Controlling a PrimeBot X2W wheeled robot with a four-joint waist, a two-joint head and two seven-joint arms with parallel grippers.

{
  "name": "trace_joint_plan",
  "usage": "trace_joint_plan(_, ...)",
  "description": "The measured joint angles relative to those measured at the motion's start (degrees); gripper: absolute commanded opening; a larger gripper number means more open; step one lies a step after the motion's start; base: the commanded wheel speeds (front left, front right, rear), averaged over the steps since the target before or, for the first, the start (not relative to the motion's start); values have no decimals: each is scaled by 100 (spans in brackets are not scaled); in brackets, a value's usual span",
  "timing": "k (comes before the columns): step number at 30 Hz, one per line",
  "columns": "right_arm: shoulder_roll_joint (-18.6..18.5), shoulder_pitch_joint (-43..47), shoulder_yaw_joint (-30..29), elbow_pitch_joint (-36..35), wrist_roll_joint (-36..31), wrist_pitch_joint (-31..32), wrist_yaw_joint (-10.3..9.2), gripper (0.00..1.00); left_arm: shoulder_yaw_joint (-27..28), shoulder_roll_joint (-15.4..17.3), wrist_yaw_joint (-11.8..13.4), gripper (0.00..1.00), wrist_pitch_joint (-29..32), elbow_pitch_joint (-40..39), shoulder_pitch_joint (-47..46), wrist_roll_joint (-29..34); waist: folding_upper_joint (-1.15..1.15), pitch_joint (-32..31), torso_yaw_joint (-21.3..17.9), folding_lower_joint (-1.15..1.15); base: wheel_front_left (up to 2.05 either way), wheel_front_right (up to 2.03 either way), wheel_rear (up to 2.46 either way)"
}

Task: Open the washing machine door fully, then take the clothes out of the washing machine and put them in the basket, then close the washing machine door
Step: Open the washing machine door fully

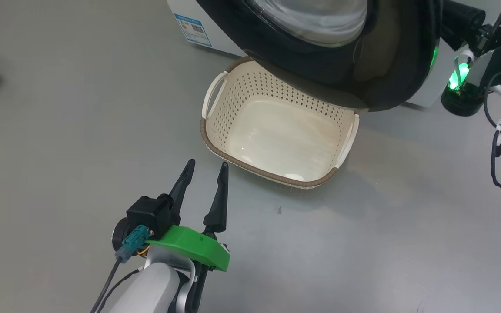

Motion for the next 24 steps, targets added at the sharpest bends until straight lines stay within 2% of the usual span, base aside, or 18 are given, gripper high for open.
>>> trace_joint_plan(24,383,743,216,-9,59,171,0,0,4,3,0,100,0,124,226,100,0,-508,-184,0,0,0,0)
